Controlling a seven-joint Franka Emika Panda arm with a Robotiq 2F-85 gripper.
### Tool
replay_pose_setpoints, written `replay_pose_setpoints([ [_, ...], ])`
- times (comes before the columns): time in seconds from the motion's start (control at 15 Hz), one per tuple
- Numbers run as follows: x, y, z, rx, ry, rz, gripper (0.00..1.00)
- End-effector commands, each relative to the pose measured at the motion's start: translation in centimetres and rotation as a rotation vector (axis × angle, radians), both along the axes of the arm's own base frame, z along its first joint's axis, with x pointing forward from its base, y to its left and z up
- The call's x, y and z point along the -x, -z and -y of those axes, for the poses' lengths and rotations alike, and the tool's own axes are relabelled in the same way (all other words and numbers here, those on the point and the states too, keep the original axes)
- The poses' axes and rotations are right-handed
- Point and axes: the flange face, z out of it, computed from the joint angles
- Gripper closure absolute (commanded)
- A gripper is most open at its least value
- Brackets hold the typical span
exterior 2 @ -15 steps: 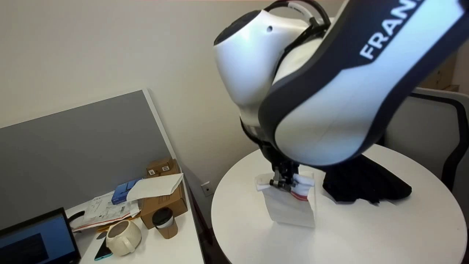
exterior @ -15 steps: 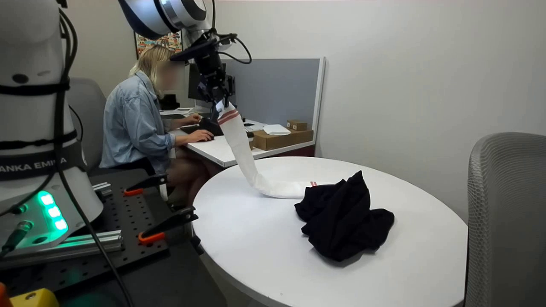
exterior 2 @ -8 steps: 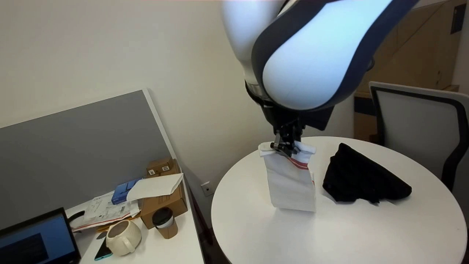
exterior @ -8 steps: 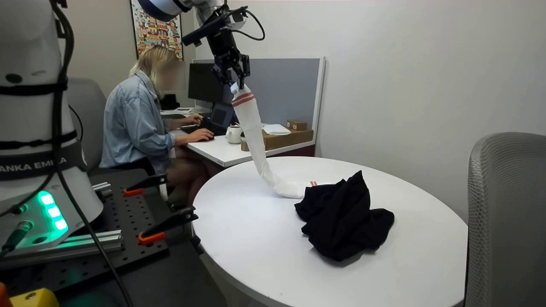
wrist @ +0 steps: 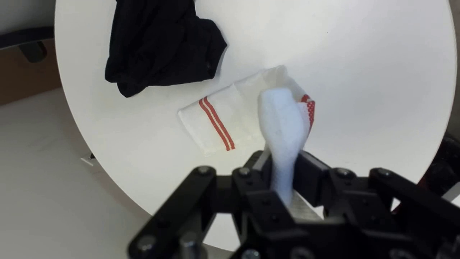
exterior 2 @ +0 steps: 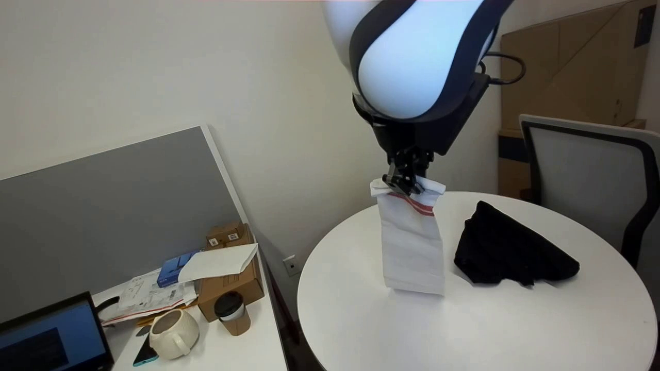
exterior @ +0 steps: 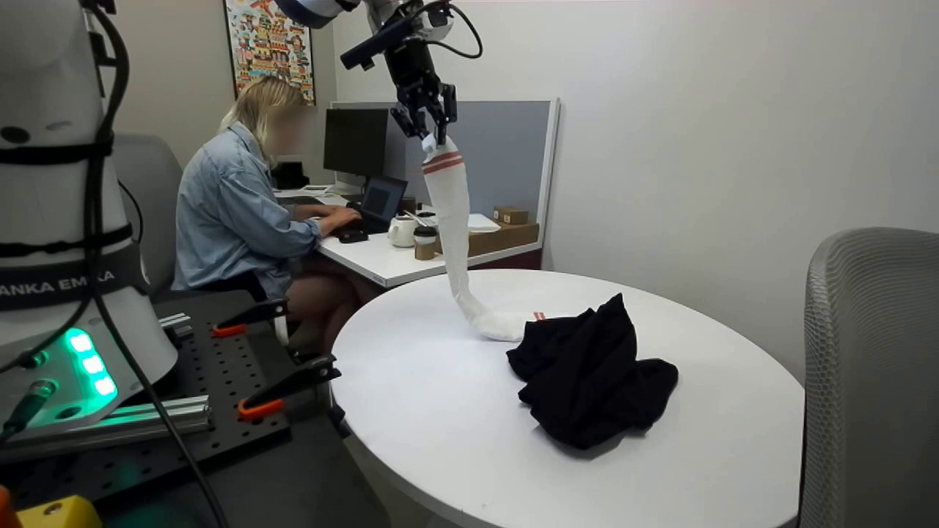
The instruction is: Fold the red and white towel in half twice from left to right
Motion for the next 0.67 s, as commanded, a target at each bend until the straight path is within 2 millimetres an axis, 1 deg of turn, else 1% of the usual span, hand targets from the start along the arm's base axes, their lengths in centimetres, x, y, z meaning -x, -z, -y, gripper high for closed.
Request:
replay_pose_setpoints([
  [0.0,-2.9,0.4,1.4,-0.016,0.053,-0.038,0.9],
  [0.33,-5.8,2.0,3.7,-0.015,0.102,-0.064,0.9],
  [0.6,-7.9,2.7,5.3,-0.005,0.132,-0.079,0.9],
])
